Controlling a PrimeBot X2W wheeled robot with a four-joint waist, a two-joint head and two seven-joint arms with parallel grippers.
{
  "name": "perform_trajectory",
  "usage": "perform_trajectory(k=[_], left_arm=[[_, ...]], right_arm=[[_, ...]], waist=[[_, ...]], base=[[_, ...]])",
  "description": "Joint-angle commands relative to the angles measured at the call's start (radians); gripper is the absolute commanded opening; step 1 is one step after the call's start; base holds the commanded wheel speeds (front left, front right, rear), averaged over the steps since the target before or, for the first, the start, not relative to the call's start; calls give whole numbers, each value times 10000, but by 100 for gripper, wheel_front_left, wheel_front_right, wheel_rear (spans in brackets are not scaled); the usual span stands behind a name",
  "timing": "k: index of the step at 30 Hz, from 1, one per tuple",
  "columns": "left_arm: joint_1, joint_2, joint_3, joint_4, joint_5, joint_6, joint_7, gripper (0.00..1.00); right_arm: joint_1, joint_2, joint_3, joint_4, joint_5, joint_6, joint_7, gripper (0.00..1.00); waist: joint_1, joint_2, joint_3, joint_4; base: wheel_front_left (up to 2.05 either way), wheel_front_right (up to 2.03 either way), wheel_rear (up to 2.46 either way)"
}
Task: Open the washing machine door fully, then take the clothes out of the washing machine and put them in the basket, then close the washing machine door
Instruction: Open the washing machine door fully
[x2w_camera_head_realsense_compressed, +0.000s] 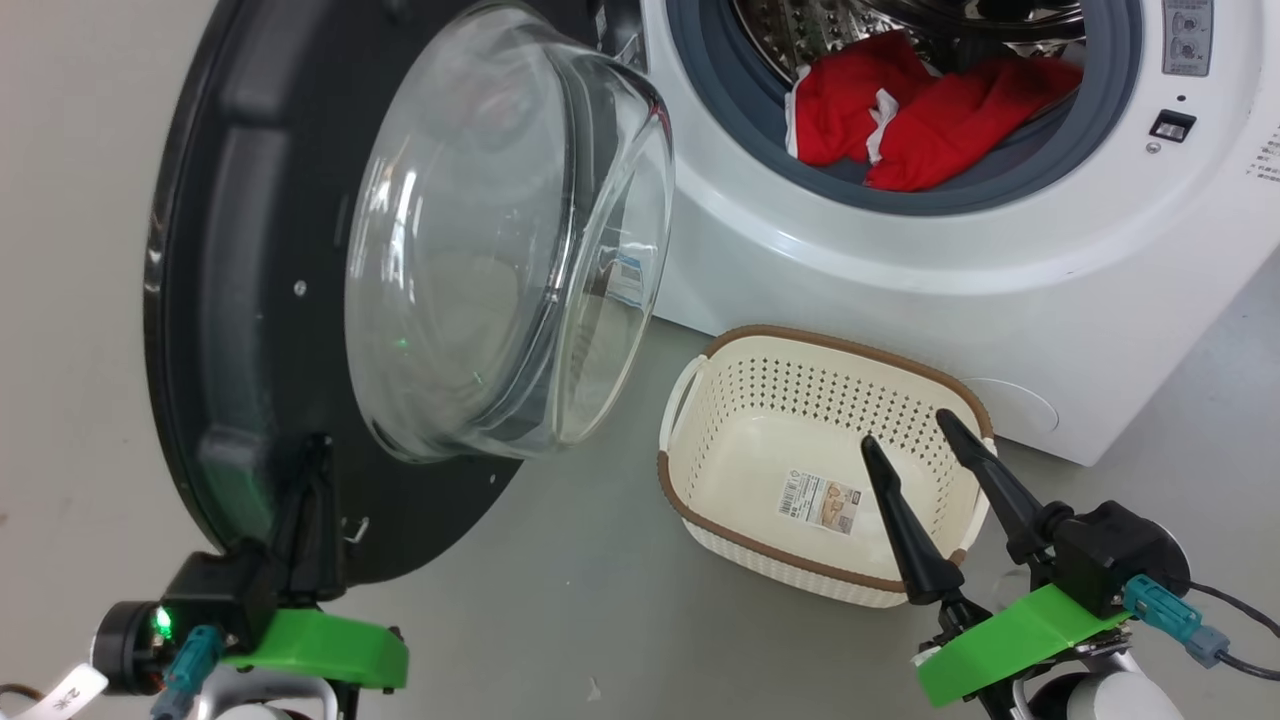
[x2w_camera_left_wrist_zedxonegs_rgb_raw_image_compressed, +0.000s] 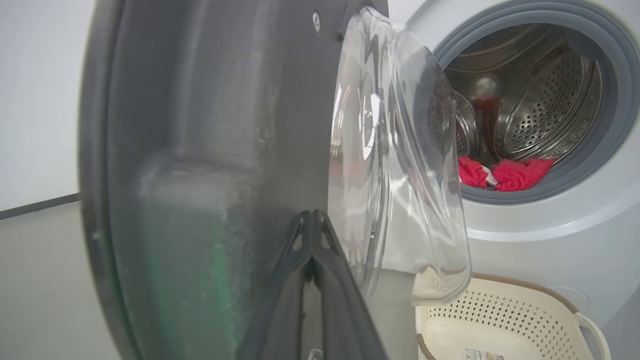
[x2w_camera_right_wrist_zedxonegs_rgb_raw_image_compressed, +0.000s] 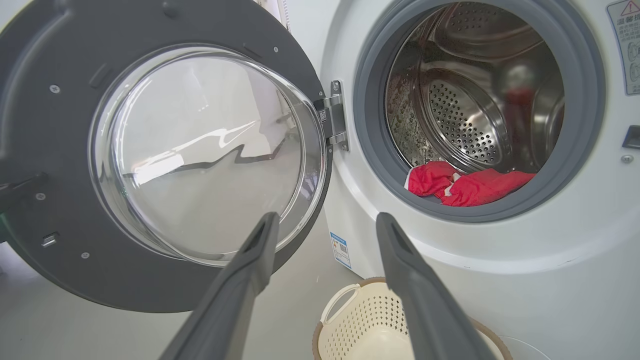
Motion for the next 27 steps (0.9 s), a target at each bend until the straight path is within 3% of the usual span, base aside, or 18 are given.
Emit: perform_trajectory(k=[1, 27], left_arm=[[-414, 388, 554, -94, -84, 190, -92, 0], [-1826, 1012, 1481, 2014, -435, 50, -168, 0]], right_arm=[[-135, 41, 174, -334, -184, 63, 34, 100], [-86, 41, 147, -819, -609, 63, 593, 100]], waist=[[0, 0, 13, 9], [0, 0, 193, -21]], base=[[0, 0, 0], [0, 0, 0]])
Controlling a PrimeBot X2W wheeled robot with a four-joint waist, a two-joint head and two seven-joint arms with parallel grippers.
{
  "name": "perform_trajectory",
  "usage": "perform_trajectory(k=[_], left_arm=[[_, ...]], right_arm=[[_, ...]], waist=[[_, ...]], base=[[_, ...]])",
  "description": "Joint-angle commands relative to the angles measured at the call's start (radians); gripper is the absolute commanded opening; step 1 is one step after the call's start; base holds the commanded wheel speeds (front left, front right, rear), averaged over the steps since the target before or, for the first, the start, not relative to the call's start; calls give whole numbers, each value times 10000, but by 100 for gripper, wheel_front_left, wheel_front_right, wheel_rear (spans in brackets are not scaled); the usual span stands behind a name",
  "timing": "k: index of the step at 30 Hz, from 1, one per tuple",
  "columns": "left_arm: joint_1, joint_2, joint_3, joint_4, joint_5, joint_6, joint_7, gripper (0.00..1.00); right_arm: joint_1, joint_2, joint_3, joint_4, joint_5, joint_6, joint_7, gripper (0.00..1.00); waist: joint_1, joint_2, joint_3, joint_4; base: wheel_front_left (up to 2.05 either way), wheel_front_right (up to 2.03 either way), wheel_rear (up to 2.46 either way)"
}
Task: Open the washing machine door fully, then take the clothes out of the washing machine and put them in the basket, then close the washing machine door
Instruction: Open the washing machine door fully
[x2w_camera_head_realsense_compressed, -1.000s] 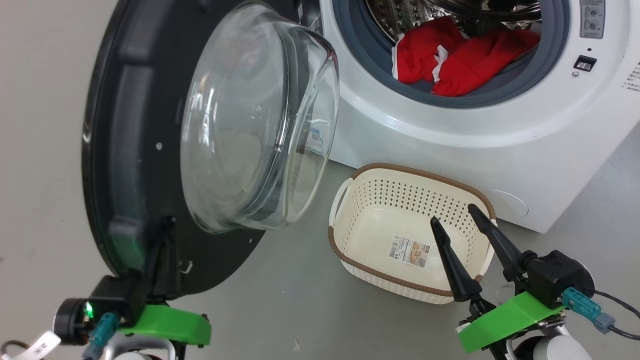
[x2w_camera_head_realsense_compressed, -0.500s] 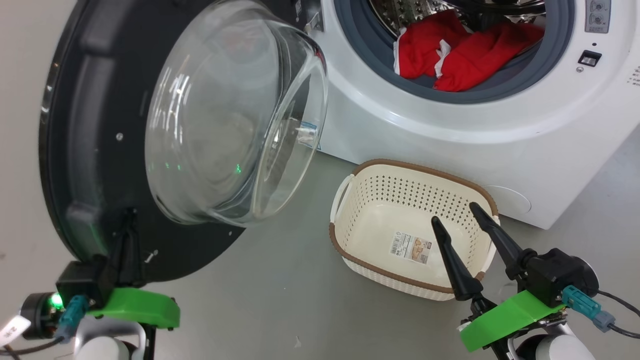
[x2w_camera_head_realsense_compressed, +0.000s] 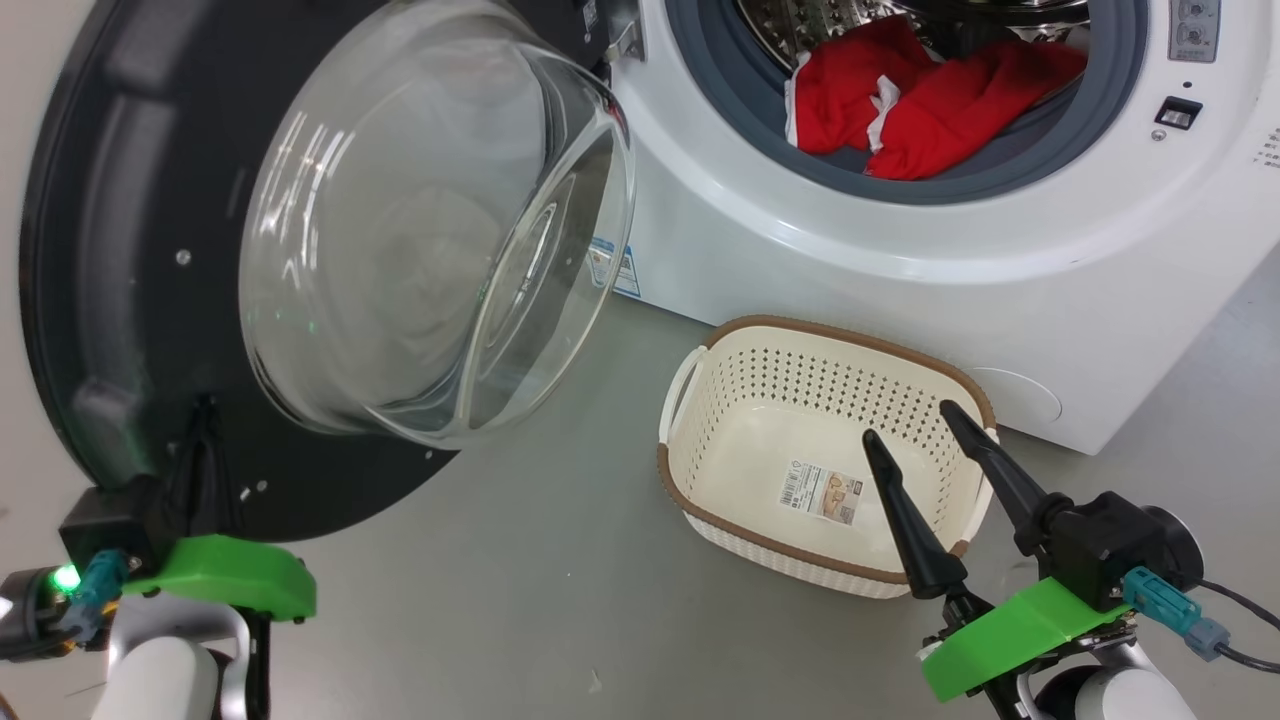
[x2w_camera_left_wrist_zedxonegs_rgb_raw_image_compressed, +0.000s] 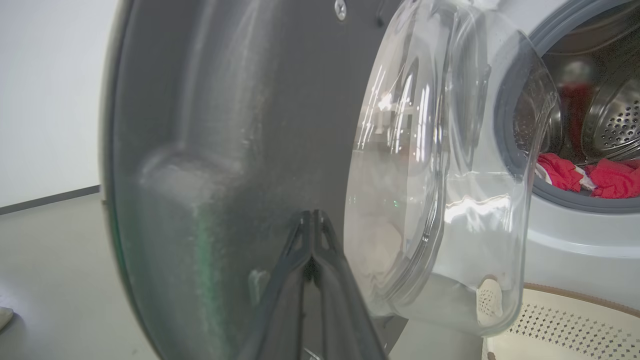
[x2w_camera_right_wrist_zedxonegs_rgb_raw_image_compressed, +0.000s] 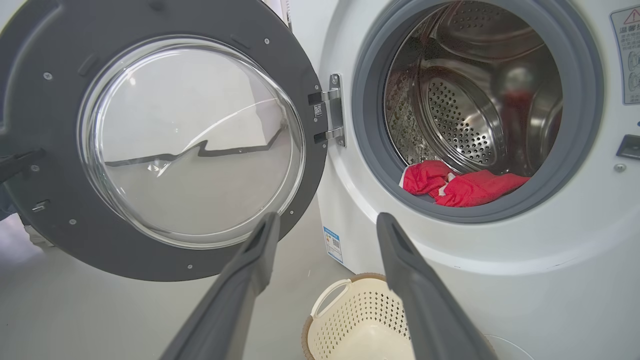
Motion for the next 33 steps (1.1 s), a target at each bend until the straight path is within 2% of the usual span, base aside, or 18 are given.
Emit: perform_trajectory(k=[1, 9, 33], left_arm=[[-511, 608, 556, 43, -10, -3, -117, 0], [-974, 760, 772, 556, 21, -122, -118, 0], [-1852, 1072, 2201, 1796, 129, -415, -120, 0]], right_arm=[[-106, 41, 269, -340, -109, 63, 34, 100], [-98, 41, 319, -417, -189, 63, 117, 100], [-349, 41, 405, -799, -596, 63, 594, 100]], waist=[[0, 0, 21, -13], [0, 0, 114, -81], [0, 0, 614, -403]], base=[[0, 0, 0], [0, 0, 0], [0, 0, 0]])
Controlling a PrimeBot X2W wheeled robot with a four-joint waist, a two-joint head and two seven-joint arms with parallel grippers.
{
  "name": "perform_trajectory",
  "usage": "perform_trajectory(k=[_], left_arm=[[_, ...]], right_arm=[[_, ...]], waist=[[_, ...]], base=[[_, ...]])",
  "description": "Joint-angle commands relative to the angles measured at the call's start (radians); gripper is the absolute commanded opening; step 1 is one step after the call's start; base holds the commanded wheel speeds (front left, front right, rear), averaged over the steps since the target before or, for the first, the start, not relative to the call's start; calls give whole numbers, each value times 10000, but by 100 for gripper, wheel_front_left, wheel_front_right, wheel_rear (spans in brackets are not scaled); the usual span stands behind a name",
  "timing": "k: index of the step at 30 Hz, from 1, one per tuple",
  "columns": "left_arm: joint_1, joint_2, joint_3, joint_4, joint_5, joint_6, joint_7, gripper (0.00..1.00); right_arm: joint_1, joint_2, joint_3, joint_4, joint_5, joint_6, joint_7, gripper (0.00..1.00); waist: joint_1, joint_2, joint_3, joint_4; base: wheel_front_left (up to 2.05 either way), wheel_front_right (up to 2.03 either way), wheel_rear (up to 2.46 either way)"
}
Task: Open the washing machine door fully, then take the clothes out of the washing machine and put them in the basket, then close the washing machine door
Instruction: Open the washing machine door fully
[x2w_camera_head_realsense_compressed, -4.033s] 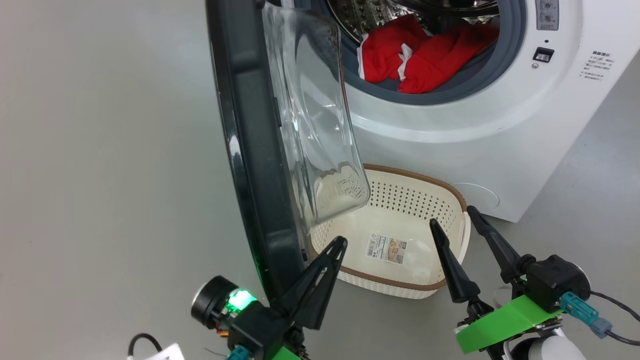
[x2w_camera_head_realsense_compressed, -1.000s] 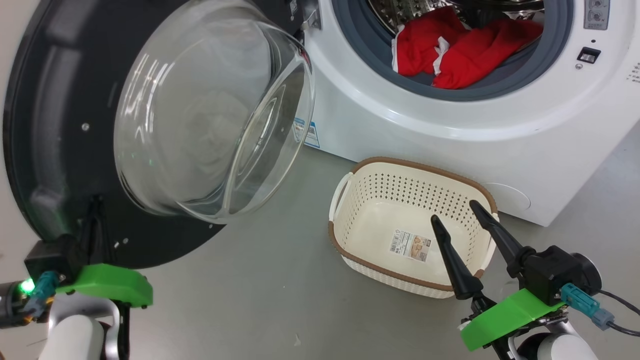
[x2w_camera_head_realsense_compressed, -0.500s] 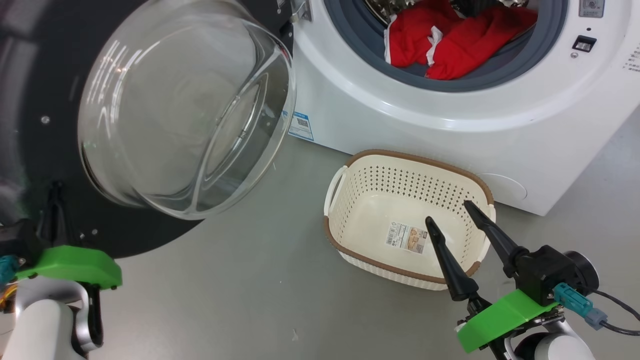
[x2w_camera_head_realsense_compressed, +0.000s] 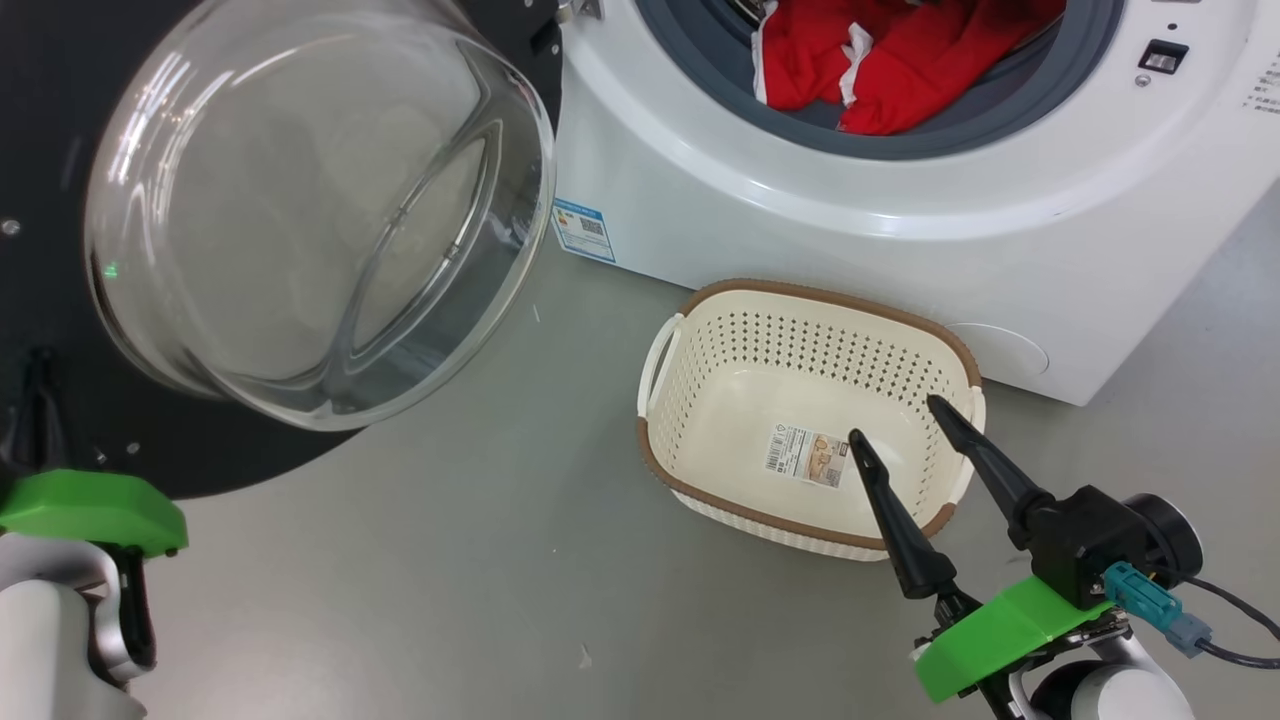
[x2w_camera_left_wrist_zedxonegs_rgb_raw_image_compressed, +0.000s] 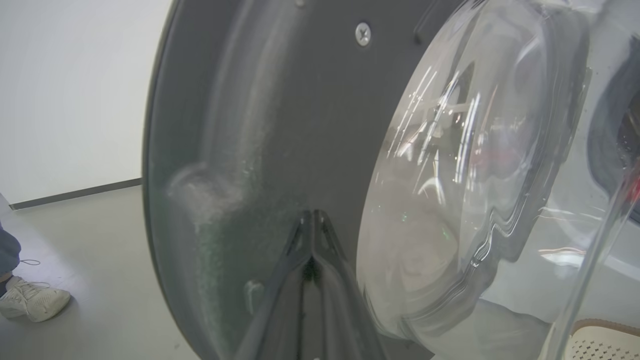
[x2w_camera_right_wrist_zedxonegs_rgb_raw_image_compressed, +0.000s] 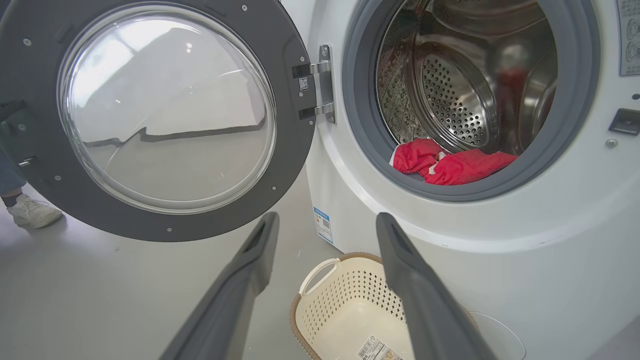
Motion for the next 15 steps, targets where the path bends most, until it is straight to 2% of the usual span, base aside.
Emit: perform_trajectory(k=[1, 15], left_arm=[[-371, 636, 543, -63, 89, -1, -49, 0], [-234, 381, 915, -254, 368, -347, -49, 0]], right_arm=[[-342, 43, 243, -333, -68, 63, 35, 100], [-466, 43, 202, -264, -4, 63, -2, 100]], waist=[[0, -1, 21, -34], [0, -1, 48, -151]], base=[[0, 0, 0], [0, 0, 0]])
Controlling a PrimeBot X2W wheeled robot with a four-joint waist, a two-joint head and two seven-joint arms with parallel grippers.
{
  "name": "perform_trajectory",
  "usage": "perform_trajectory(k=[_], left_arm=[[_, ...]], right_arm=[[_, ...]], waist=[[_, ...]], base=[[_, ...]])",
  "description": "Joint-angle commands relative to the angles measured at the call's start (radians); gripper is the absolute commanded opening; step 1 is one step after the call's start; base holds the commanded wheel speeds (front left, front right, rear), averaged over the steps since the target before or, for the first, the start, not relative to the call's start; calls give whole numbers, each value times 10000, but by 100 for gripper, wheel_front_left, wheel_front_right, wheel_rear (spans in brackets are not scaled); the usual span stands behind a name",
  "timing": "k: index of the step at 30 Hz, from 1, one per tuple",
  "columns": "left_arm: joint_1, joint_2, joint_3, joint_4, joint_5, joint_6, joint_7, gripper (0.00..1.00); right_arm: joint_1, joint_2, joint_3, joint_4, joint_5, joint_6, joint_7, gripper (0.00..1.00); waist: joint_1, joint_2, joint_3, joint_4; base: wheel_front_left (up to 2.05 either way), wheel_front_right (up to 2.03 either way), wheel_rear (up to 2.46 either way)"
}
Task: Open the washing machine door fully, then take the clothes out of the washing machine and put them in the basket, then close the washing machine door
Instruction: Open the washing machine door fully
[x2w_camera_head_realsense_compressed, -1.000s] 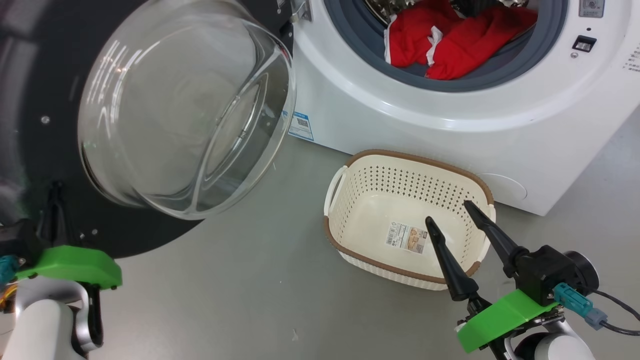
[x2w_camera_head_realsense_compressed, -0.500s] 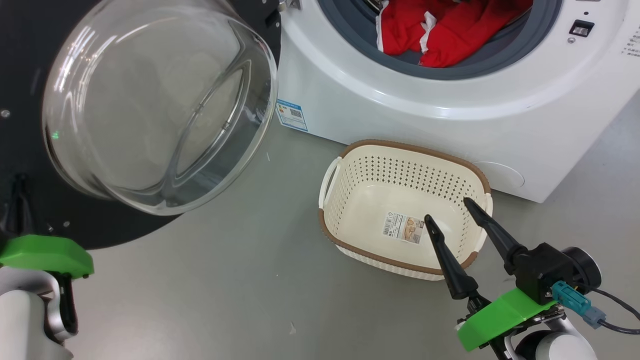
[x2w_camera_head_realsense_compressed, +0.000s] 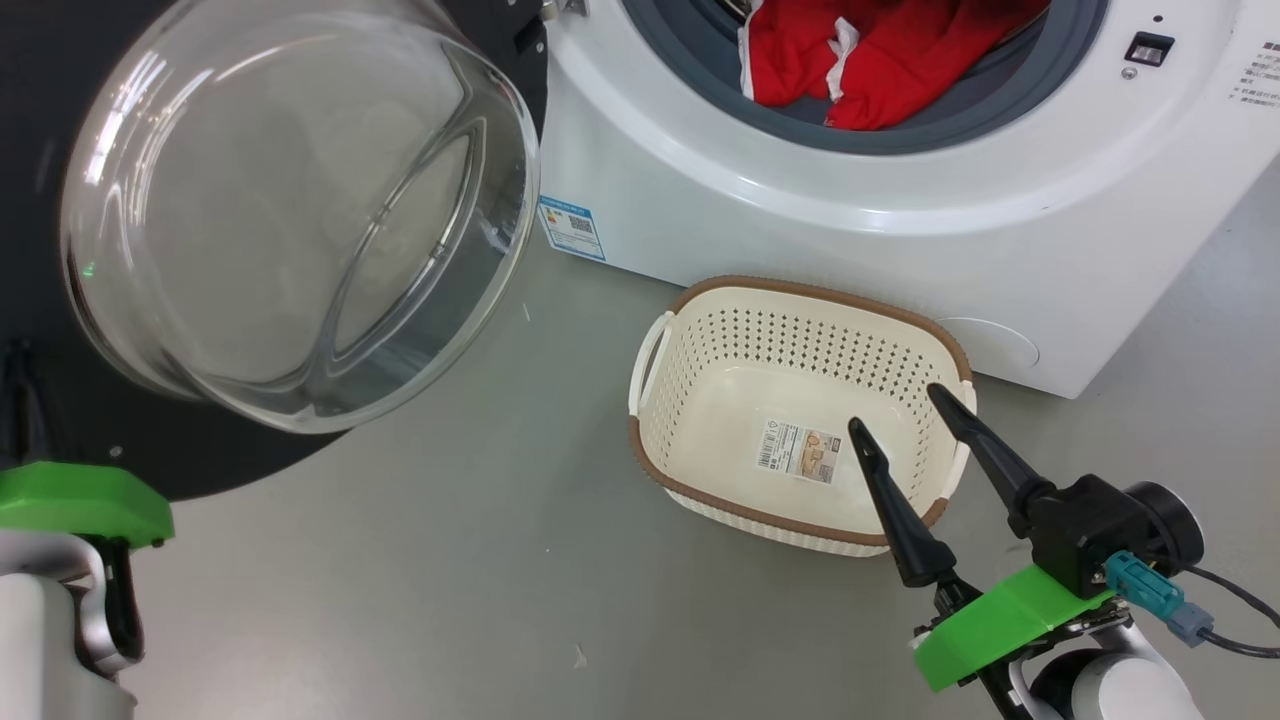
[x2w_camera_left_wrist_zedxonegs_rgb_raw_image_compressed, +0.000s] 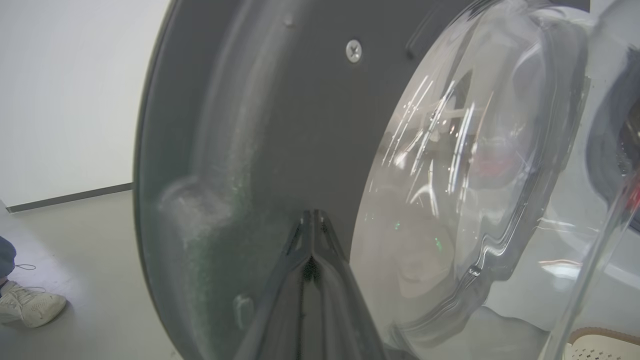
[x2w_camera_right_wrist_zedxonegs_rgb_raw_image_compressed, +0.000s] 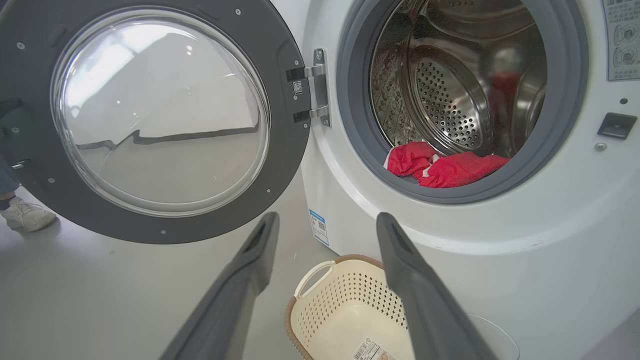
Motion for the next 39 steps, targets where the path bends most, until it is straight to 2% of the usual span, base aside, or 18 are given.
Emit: perform_trajectory(k=[1, 10, 14, 17, 18, 30, 39], left_arm=[[-69, 422, 435, -424, 104, -86, -49, 0], [554, 192, 514, -1373, 41, -518, -49, 0], [1032, 36, 575, -2151, 0, -579, -49, 0], [1477, -64, 497, -2805, -20, -697, -49, 88], [1627, -73, 445, -3016, 5, -725, -49, 100], [2989, -639, -274, -5729, -29, -813, 448, 100], [3508, -865, -956, -6775, -504, -1488, 710, 100]], right_arm=[[-318, 45, 193, -253, -2, 63, -55, 100], [-452, 45, 131, -139, 191, 63, -261, 100], [-465, 45, 37, -16, 277, 63, -415, 100], [-452, 45, -35, 101, 382, 63, -558, 100], [-454, 45, -64, 136, 409, 63, -612, 100], [-421, 45, -386, 609, 646, 63, -1275, 100], [-435, 45, -696, 901, 638, 63, -1789, 100]], waist=[[0, 0, -3, 0], [0, 0, -48, -200], [0, 0, -138, -343], [0, 0, -222, -485], [0, 0, -248, -536], [0, 0, -663, -1446], [0, 0, -815, -2394]], base=[[0, 0, 0], [0, 0, 0], [0, 0, 0], [0, 0, 0], [0, 0, 0], [0, 0, 0], [0, 0, 0]])
